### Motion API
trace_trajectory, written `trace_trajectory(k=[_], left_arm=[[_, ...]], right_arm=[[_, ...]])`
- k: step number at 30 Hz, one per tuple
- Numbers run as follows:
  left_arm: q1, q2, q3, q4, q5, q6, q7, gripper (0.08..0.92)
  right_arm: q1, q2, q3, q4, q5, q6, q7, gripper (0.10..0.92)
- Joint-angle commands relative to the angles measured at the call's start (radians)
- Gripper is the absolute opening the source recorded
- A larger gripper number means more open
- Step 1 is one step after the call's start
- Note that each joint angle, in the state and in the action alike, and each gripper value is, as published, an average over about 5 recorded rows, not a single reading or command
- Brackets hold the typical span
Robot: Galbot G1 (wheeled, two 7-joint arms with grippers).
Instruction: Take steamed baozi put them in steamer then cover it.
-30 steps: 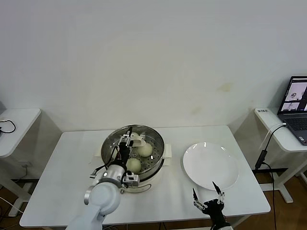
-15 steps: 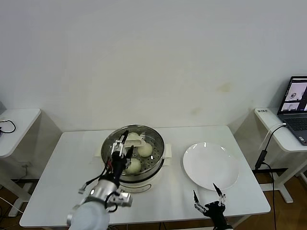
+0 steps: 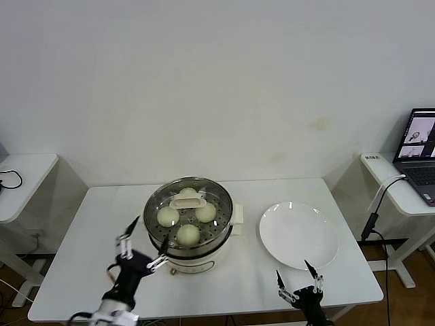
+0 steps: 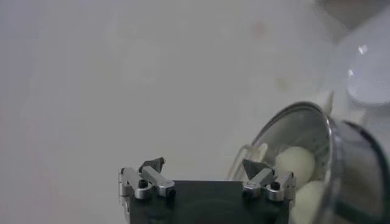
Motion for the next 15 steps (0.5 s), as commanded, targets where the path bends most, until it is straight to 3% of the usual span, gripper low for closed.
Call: trace_trajectory(k=[1, 7, 15], left_arm=[[0.244, -0.060, -0.167, 0.078, -0.698, -0.203, -0.165, 0.823], [0.263, -0.084, -0.161, 0.123, -0.681, -0.268, -0.194, 0.823], [0.281, -0.090, -0.161, 0.129, -0.676, -0.288, -0.172, 0.823]], right_arm=[[-0.049, -0.055, -0.010, 0.078, 0.103, -0.033, -0.001, 0.823], [-0.087, -0.074, -0.027, 0.094, 0.143, -0.056, 0.006, 0.823], [-0.104, -0.073, -0.039, 0.099, 0.157, -0.089, 0.015, 0.823]])
